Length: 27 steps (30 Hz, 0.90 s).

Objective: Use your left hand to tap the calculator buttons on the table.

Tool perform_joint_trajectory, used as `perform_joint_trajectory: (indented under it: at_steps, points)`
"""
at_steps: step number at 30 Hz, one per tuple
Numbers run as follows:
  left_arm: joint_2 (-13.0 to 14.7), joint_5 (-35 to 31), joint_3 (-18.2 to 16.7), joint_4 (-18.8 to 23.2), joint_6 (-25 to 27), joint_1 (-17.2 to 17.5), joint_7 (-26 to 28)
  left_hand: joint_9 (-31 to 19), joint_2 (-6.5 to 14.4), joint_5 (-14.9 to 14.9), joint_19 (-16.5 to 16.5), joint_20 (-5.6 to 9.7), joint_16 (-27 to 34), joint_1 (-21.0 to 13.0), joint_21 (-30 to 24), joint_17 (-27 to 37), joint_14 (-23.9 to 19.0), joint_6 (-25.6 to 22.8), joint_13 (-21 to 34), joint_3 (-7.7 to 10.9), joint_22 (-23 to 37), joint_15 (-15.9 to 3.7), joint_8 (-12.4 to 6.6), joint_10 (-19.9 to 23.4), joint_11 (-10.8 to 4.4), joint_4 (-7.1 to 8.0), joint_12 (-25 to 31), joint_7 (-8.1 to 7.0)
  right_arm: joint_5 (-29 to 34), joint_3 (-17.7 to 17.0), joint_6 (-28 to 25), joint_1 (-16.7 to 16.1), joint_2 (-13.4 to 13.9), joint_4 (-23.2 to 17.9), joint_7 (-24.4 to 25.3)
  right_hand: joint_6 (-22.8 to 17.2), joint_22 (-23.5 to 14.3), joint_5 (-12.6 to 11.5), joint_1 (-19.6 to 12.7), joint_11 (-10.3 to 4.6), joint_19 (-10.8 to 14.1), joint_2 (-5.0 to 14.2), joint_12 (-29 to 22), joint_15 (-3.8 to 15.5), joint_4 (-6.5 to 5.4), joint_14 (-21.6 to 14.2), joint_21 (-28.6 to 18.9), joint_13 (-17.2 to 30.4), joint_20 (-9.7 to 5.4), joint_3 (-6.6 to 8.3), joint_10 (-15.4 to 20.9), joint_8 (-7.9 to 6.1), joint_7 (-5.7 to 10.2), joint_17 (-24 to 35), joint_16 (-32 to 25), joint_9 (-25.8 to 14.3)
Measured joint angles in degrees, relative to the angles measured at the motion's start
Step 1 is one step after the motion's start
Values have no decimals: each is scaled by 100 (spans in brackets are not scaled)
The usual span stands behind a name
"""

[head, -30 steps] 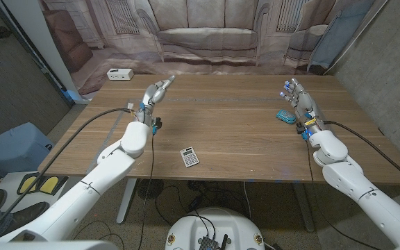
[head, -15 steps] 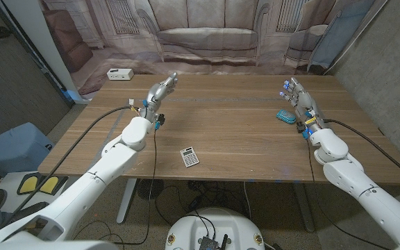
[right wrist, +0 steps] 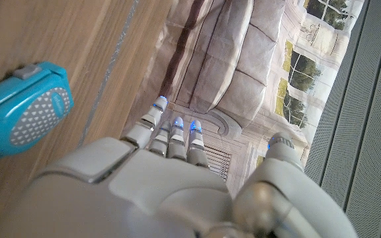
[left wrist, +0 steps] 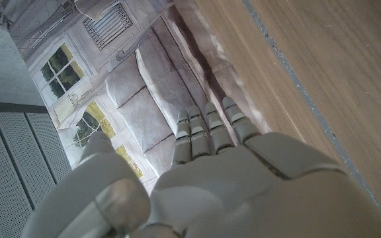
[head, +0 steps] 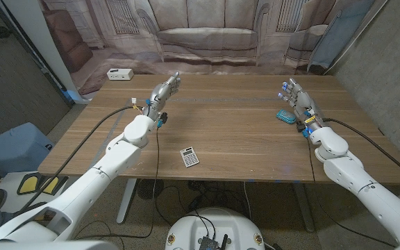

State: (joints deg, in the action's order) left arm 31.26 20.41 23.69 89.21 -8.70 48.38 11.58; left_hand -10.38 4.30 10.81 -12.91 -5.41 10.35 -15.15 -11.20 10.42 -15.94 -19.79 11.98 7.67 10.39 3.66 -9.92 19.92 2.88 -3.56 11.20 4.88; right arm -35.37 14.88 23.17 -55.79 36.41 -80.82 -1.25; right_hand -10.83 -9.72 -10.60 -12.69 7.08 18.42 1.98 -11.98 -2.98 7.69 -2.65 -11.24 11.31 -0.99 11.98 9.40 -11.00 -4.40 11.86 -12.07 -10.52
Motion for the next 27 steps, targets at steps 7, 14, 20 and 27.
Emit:
perform_joint_trajectory:
  at_steps: [7, 14, 20, 27]
  points:
    - [-27, 185, 47, -129, 0, -78, -148, 0, -30, 0, 105, -2, 0, 30, 0, 0, 122, 291, -28, 0, 0, 0, 0, -152, 30, 0, 0, -58, -2, 86, -45, 107, -29, 110, -32, -259, 0, 0, 0, 30, -20, 0, 0, 0, -24, 0, 0, 0, 19, -24, -30, -73, -32, 0, 0, 0]
    - [-27, 315, 47, -129, -48, -78, -265, 0, -30, 0, 127, 20, 0, 30, 0, 0, 148, 375, -27, -24, 1, 26, 0, -205, 37, -24, 0, -49, -2, 169, -45, 167, -47, 145, -32, -167, 0, 0, 0, 30, -20, 0, 12, 1, -24, 0, 0, 0, 19, -24, -30, -43, -4, 0, 0, 0]
    - [-25, 392, 102, -382, -89, -200, -387, 0, -29, 0, 136, 28, 0, 31, 0, 0, 166, 375, -27, -24, 1, 8, 0, -223, 19, -24, 0, -49, 133, 227, -142, 202, -86, 164, 28, -153, 0, 0, 0, 30, -20, 0, 12, 1, -24, 0, 0, 0, 19, -24, -30, -32, 10, 0, 0, 0]
    - [19, 434, 117, -445, -127, -229, -479, -1, 1, 0, 136, 28, 0, 60, 0, 0, 179, 375, -27, -24, 1, -5, 0, -223, 19, -24, 0, -49, 171, 286, -130, 303, -167, 257, 60, -153, 0, 0, 0, 30, -20, 0, 12, 1, -4, 0, 0, 0, 19, -44, -30, -22, 10, 0, 0, 0]
